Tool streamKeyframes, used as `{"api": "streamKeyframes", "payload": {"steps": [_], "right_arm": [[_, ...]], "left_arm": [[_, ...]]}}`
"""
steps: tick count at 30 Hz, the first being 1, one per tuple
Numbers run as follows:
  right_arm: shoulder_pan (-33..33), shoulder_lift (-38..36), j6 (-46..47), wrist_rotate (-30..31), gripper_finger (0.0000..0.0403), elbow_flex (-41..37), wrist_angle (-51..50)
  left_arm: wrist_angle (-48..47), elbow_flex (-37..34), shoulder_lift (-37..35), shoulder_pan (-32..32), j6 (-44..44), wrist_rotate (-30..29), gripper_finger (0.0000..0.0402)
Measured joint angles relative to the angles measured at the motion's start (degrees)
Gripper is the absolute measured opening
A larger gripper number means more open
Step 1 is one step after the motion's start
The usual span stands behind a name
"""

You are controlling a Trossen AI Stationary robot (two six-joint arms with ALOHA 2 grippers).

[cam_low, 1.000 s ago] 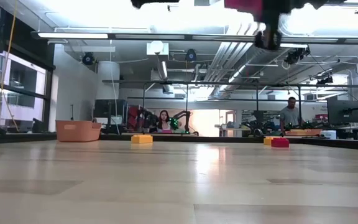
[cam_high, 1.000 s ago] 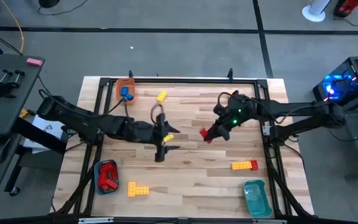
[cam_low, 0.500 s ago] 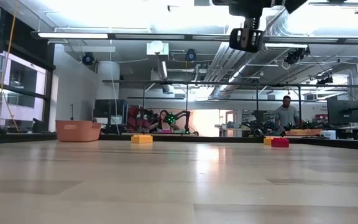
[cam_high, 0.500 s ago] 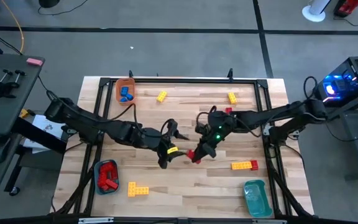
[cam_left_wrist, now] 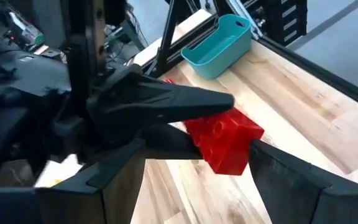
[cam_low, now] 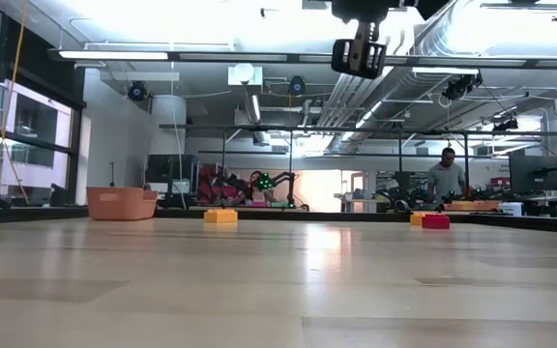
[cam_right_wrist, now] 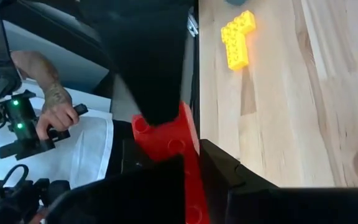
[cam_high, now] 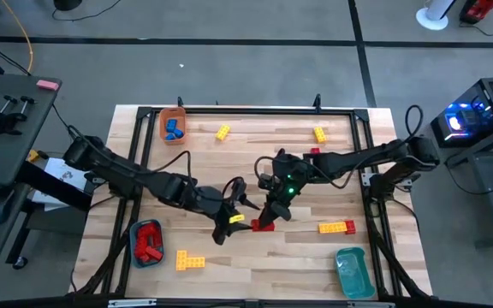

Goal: Sort blocks
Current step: Put the red game piece into the bottom left blue bin

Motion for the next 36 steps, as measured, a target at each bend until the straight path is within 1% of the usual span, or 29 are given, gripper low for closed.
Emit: {"api": "streamKeyframes", "payload": {"steps": [12, 20, 25, 29, 31, 34, 36], "right_arm": [[-0.51, 0.0, -2.88, -0.45, 0.0001, 1.21, -0.41], [-2.25, 0.0, -4.12, -0.47, 0.0, 1.21, -4.25], [-2.27, 0.0, -5.21, -1.03, 0.0, 1.21, -4.63], [-2.44, -0.68, -5.63, -2.93, 0.0, 1.19, -5.23], [-2.79, -2.38, -5.62, -3.55, 0.0, 1.19, -6.19], [-3.39, -6.27, -5.61, -3.32, 0.0, 1.19, -8.8], [-3.51, -9.35, -5.58, -1.46, 0.0, 1.19, -10.42]], "left_arm": [[-6.79, 0.02, 0.0, -1.5, -5.53, -7.92, 0.0268], [-10.95, 0.07, -0.02, -1.59, -11.93, -8.03, 0.0268], [-12.06, 0.07, -0.02, -1.59, -14.44, -8.01, 0.0268], [-11.79, 0.07, 0.13, -1.59, -17.85, -7.58, 0.0268], [-10.77, -0.1, 0.88, -1.29, -20.42, -6.09, 0.0268], [-7.97, -0.42, 4.59, -0.1, -21.29, -1.86, 0.0268], [-4.25, -0.48, 8.42, 1.04, -20.36, 0.54, 0.0268]]}}
